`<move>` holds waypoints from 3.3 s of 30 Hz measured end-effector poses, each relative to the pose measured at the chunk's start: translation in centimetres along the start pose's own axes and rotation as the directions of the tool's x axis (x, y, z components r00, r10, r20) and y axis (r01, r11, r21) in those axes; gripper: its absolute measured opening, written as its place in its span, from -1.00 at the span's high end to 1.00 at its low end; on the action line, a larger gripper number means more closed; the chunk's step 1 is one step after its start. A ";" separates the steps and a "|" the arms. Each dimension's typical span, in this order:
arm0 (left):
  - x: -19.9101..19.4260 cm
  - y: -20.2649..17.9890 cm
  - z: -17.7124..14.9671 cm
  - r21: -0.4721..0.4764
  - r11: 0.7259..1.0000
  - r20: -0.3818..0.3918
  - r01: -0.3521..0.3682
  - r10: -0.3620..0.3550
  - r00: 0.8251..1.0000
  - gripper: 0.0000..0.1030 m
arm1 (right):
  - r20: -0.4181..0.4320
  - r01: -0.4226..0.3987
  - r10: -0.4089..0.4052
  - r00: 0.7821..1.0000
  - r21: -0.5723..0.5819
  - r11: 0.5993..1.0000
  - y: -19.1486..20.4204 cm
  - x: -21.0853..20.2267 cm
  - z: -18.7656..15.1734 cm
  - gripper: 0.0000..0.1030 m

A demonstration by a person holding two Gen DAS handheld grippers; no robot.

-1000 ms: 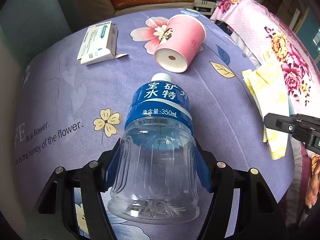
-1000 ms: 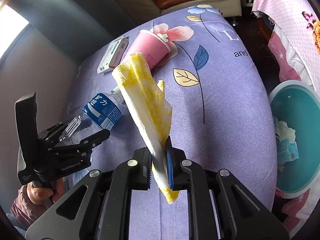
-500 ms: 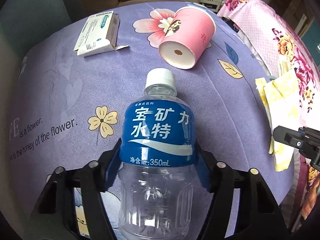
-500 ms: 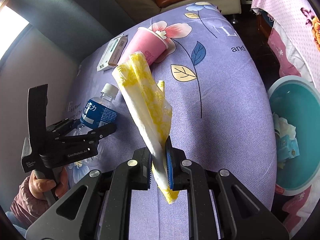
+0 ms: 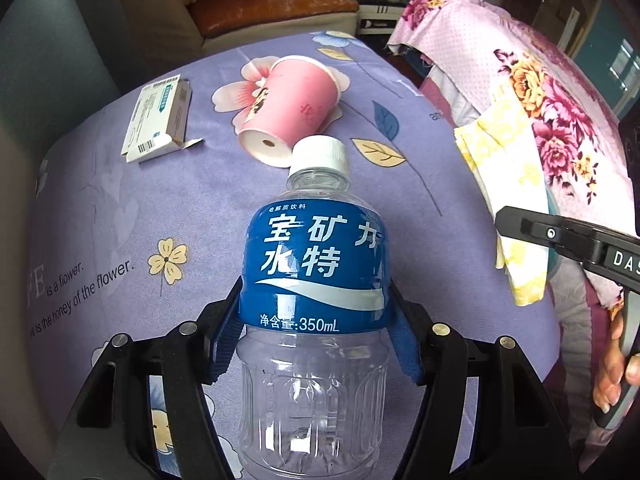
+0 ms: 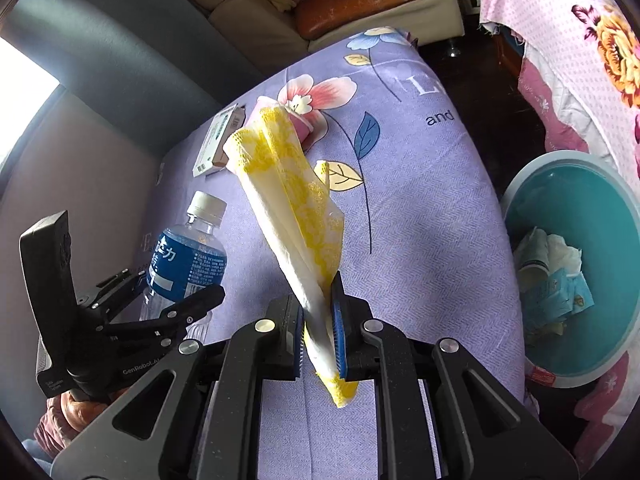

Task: Collect trash
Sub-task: 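Carry the pad and water bottle over the teal bin, then open both grippers to drop the pad and bottle into the bin, then grasp the white medicine box with the left gripper while the right grasps the pink paper cup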

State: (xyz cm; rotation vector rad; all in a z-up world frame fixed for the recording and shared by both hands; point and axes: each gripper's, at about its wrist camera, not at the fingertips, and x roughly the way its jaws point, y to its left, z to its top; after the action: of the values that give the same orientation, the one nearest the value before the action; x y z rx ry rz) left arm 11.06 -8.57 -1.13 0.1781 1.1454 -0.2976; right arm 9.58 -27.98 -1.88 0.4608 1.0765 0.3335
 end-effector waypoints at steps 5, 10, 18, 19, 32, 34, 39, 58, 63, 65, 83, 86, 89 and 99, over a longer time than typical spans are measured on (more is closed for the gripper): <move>-0.6 -3.7 1.3 0.049 0.998 0.013 0.032 -0.032 0.999 -0.27 | 0.078 0.008 -0.013 0.997 0.058 0.998 -2.7 -3.4 -0.1 0.75; -0.3 -8.1 2.7 0.096 0.993 0.020 0.072 -0.074 0.997 -0.27 | 0.134 0.048 -0.063 0.989 0.116 0.992 -6.2 -6.2 -0.7 0.75; 1.4 -15.0 4.1 0.140 0.980 -0.001 0.137 -0.139 0.990 -0.27 | 0.162 0.127 -0.163 0.973 0.210 0.969 -12.5 -9.1 -2.6 0.75; 1.7 -15.7 4.2 0.145 0.979 -0.006 0.143 -0.144 0.990 -0.27 | 0.165 0.131 -0.171 0.971 0.225 0.965 -13.4 -9.4 -2.8 0.75; 4.3 -22.6 6.3 0.217 0.964 -0.033 0.157 -0.153 0.988 -0.27 | 0.177 0.161 -0.230 0.957 0.337 0.928 -20.6 -11.7 -4.3 0.75; 4.7 -23.2 6.6 0.221 0.962 -0.038 0.158 -0.154 0.987 -0.28 | 0.172 0.164 -0.233 0.957 0.341 0.926 -21.0 -11.6 -4.3 0.75; 5.5 -23.8 6.6 0.223 0.962 -0.044 0.158 -0.152 0.987 -0.29 | 0.160 0.173 -0.241 0.957 0.353 0.920 -21.6 -11.5 -4.5 0.75; 3.5 -19.6 6.5 0.137 0.976 0.022 0.167 -0.172 0.985 -0.77 | 0.134 0.206 -0.260 0.956 0.323 0.924 -20.1 -10.4 -3.0 0.75; 3.5 -17.5 6.1 0.094 0.980 0.019 0.175 -0.177 0.984 -0.79 | 0.108 0.225 -0.270 0.957 0.315 0.922 -19.4 -9.6 -2.4 0.54; 3.6 -16.7 5.9 0.083 0.981 0.014 0.177 -0.179 0.984 -0.80 | 0.093 0.236 -0.277 0.956 0.314 0.919 -19.1 -9.2 -2.2 -0.19; 2.3 -8.8 3.7 -0.048 0.982 0.016 0.182 -0.181 0.983 -0.82 | 0.001 0.286 -0.297 0.955 0.257 0.923 -12.9 -6.6 -1.1 -0.60; 1.8 -7.2 3.1 -0.074 0.980 0.025 0.186 -0.185 0.982 -0.82 | 0.002 0.291 -0.299 0.954 0.227 0.930 -11.0 -6.3 -0.8 -0.61; 1.4 -5.5 2.5 -0.097 0.978 0.033 0.184 -0.182 0.983 -0.82 | -0.002 0.293 -0.299 0.954 0.200 0.935 -9.2 -5.7 -0.6 -0.61; 0.9 2.1 0.3 -0.206 0.969 0.043 0.139 -0.133 0.990 -0.83 | -0.049 0.297 -0.294 0.955 0.089 0.951 -2.8 -2.3 0.5 -0.61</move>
State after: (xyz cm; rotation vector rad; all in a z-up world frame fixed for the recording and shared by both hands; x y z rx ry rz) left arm 12.34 -6.83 -1.82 -0.0894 1.1545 -0.2980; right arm 9.09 -31.51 -1.39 0.3722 1.1807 0.0251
